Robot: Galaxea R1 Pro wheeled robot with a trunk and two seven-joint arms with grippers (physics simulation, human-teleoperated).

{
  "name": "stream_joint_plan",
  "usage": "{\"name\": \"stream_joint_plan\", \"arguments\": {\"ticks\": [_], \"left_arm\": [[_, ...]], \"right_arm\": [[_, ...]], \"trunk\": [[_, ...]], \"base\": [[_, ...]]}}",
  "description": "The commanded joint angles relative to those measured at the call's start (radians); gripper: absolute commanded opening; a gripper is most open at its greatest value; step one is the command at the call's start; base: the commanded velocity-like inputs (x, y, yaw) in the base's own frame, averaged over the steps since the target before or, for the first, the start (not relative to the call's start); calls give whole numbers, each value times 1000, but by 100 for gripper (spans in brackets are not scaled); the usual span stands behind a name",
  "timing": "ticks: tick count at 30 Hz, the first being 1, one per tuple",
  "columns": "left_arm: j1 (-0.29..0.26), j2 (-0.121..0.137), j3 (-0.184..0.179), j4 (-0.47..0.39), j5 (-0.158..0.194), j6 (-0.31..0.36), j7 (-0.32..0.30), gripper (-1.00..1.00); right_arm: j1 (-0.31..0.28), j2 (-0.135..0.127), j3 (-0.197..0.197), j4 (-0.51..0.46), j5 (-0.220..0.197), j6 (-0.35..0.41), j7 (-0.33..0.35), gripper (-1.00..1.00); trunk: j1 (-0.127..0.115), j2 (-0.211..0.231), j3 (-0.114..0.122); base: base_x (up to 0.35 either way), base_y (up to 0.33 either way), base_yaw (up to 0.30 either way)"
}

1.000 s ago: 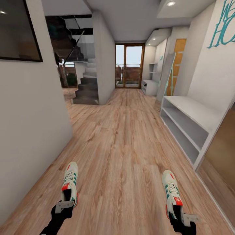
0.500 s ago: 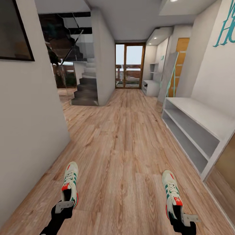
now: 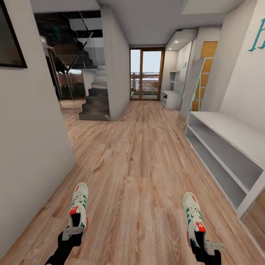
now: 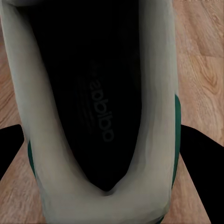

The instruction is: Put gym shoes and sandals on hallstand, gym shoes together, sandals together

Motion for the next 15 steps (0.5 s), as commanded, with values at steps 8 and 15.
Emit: {"name": "stream_joint_plan", "arguments": {"ticks": [8, 15], "left_arm": [[-1, -1, 6, 1, 2, -2, -10, -100], [-1, -1, 7, 1, 4, -2, -10, -100]], "right_arm": [[-1, 0, -3, 1, -9, -3, 8, -100], [-1, 0, -2, 1, -9, -3, 9, -100]], "trunk": [[0, 0, -1], [0, 0, -1]], "base": [[339, 0, 0], [339, 0, 0]]}}
